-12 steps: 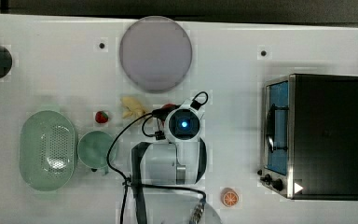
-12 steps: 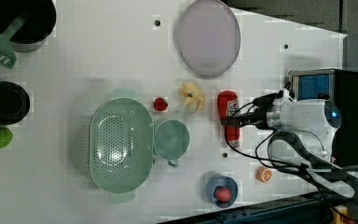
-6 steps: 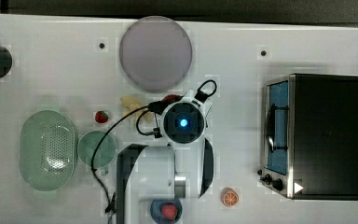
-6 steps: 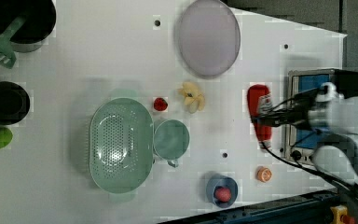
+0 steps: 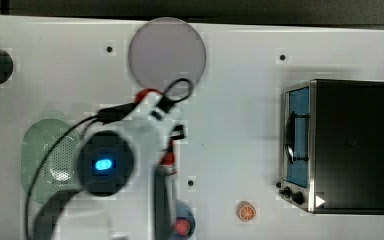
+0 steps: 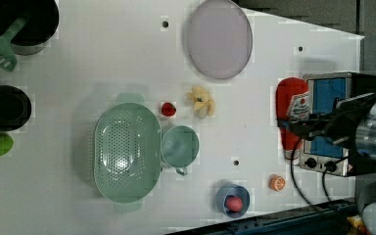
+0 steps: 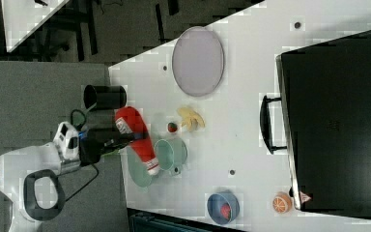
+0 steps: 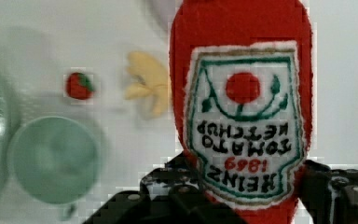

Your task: Pick Ketchup from the table and place it in strainer.

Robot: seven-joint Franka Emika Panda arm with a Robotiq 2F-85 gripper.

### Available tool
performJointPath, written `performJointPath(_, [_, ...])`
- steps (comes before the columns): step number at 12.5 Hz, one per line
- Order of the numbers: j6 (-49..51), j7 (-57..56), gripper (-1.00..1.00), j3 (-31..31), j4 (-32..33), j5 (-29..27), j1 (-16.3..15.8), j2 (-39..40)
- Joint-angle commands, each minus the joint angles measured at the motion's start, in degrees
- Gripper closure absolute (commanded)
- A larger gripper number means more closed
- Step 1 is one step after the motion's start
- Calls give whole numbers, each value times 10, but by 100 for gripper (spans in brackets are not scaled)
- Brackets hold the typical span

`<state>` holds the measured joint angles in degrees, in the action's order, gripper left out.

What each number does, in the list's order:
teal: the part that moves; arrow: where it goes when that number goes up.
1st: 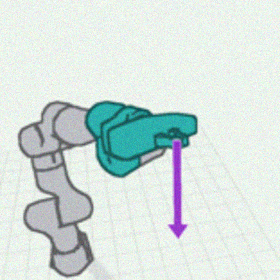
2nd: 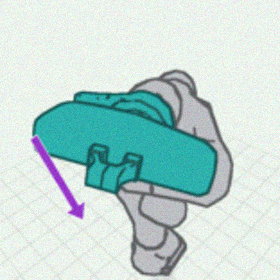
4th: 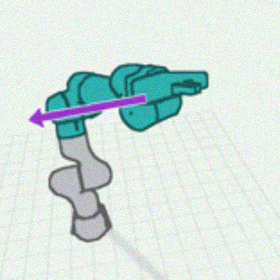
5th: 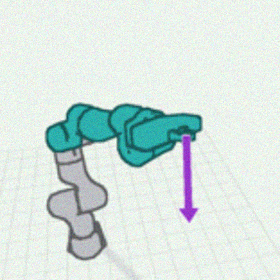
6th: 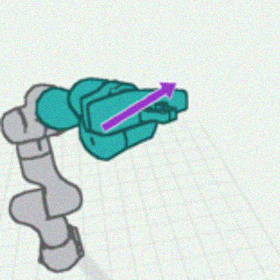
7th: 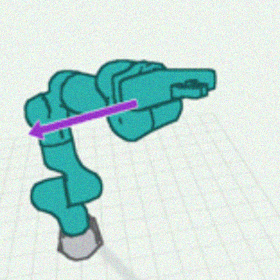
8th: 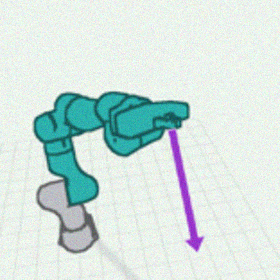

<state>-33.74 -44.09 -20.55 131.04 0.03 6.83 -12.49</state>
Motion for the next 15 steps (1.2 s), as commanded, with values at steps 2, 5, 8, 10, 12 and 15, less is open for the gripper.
performJointPath(2, [14,188,-21,-98,-4,-21,-27,34])
performJointPath(5, [-15,306,-21,-163,-9,-21,-28,61])
performJointPath(8, [-90,381,-21,-209,-10,-21,-28,107])
performJointPath(10, [-137,427,-21,-232,-10,-21,-29,148])
performJointPath(12, [-174,466,-21,-244,-11,-19,-31,194])
performJointPath(15, [-233,476,-21,-246,-10,-16,-39,261])
